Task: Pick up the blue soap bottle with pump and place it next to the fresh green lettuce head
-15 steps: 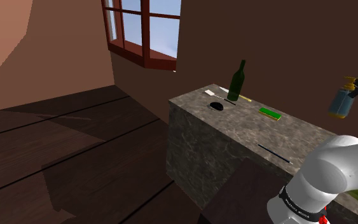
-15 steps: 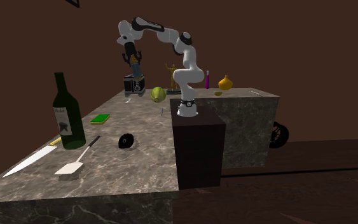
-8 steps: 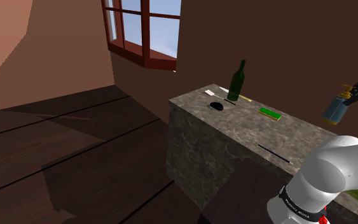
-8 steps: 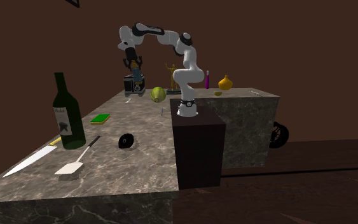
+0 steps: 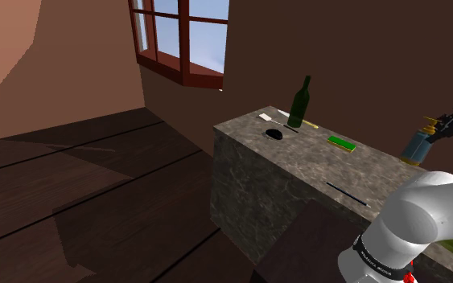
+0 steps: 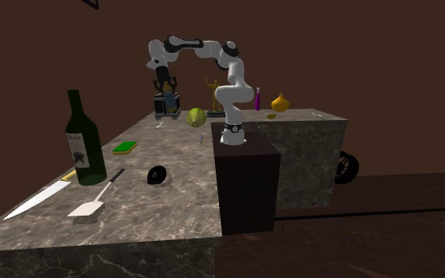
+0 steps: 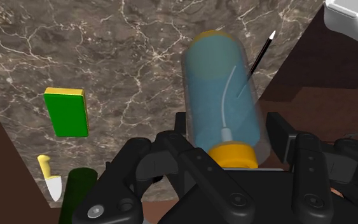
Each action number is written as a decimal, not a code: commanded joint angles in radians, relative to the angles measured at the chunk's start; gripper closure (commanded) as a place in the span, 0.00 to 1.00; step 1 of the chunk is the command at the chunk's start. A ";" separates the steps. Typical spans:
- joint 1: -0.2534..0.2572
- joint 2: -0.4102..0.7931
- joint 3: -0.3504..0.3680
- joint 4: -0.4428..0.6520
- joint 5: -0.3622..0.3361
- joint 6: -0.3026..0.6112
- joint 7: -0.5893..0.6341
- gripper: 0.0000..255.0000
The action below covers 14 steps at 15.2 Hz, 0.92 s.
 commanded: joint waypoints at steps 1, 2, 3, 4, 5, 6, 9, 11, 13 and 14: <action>-0.006 -0.005 -0.010 -0.025 -0.010 0.022 -0.006 1.00; -0.005 -0.006 -0.017 -0.035 -0.014 0.033 -0.008 1.00; -0.004 -0.006 -0.025 -0.045 -0.018 0.044 -0.011 1.00; -0.004 -0.007 -0.033 -0.055 -0.022 0.055 -0.014 1.00; -0.002 -0.007 -0.040 -0.064 -0.027 0.067 -0.016 1.00; -0.001 -0.008 -0.049 -0.074 -0.031 0.078 -0.019 1.00; 0.004 -0.008 -0.074 -0.101 -0.044 0.112 -0.027 1.00; 0.009 -0.007 -0.093 -0.118 -0.053 0.135 -0.032 1.00; 0.015 -0.007 -0.112 -0.135 -0.061 0.158 -0.038 1.00; 0.018 -0.006 -0.122 -0.142 -0.066 0.170 -0.040 1.00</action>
